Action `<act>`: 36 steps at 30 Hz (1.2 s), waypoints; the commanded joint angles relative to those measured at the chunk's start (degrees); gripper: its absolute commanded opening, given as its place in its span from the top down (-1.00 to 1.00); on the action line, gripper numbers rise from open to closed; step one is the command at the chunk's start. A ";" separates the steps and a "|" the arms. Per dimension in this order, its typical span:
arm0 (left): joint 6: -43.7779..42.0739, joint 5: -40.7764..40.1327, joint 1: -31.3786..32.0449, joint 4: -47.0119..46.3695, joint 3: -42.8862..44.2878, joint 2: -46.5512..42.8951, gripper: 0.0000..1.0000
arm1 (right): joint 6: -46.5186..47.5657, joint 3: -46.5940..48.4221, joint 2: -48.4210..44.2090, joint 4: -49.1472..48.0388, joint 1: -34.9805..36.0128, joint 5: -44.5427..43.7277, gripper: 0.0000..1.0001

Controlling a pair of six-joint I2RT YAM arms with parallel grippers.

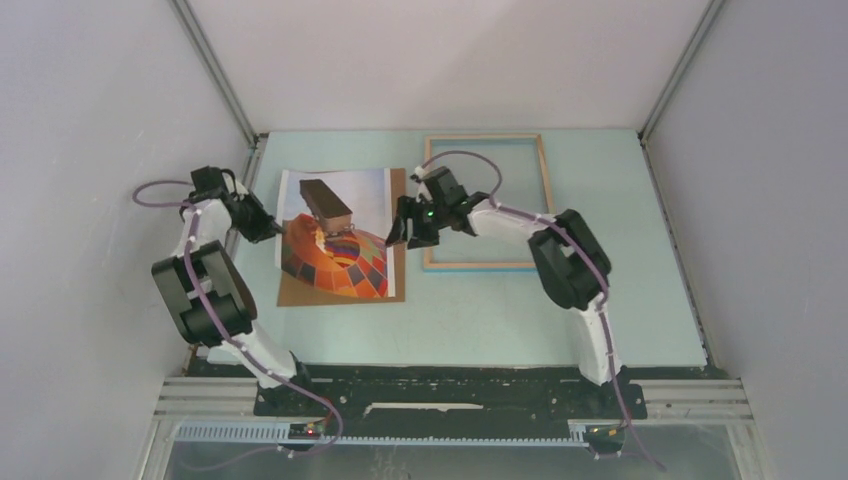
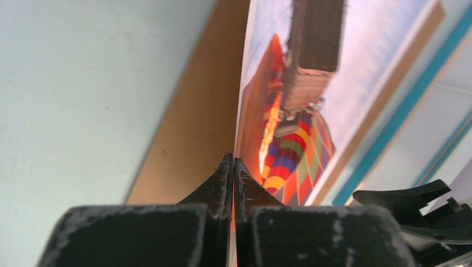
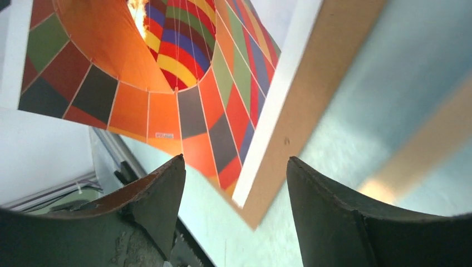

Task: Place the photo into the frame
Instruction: Pick up the photo at the center of the board.

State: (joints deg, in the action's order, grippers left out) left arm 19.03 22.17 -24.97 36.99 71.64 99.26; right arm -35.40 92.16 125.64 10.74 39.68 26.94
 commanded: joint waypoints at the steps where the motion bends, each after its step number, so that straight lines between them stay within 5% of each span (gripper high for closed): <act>1: 1.86 0.66 2.17 1.89 1.06 -10.30 1.00 | 2.57 -5.34 -14.55 0.91 -5.93 0.95 -0.51; 10: 7.00 3.00 5.22 2.20 2.97 -23.18 1.00 | 9.20 -13.61 -27.46 7.80 -11.48 -6.31 -0.54; 22: 19.71 -2.64 12.79 1.32 3.97 -32.36 1.00 | 24.34 -13.65 -41.06 14.34 4.42 -26.62 -0.69; 28: 21.47 -9.75 19.86 -2.73 4.24 -35.13 1.00 | 22.96 -14.45 -46.83 13.55 13.62 -30.50 -0.72; 36: 6.32 -14.79 31.19 3.86 16.88 -28.36 1.00 | 9.45 -18.34 -52.08 17.01 -1.83 -17.28 -0.66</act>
State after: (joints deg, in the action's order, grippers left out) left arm 34.59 11.92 0.95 38.41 79.00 67.83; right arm -18.65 77.23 76.71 25.74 47.09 2.59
